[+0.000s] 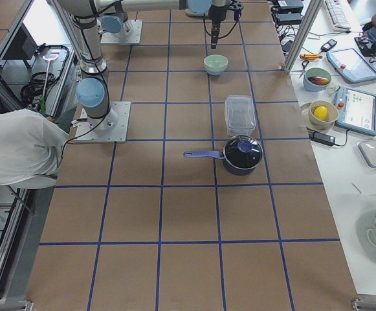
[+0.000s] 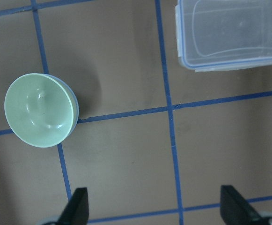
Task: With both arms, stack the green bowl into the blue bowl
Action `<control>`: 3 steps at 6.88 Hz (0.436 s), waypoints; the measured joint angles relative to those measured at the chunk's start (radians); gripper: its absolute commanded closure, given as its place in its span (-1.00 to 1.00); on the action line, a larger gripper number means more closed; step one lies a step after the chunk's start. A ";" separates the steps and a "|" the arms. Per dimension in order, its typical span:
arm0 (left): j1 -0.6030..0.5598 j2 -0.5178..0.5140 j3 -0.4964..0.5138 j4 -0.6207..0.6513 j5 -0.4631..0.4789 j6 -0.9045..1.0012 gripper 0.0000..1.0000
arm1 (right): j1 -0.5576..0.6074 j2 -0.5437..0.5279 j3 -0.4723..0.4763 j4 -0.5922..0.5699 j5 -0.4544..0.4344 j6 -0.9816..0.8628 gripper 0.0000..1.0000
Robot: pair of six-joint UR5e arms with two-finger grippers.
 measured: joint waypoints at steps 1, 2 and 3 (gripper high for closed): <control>0.000 0.001 0.001 0.000 -0.001 0.003 -1.00 | -0.049 -0.047 0.007 0.029 0.004 -0.102 -1.00; -0.002 0.001 0.000 0.001 0.000 0.003 -1.00 | -0.073 -0.077 0.029 0.037 0.010 -0.153 -1.00; -0.003 0.001 -0.001 0.004 0.002 0.003 -1.00 | -0.081 -0.089 0.046 0.030 0.010 -0.172 -1.00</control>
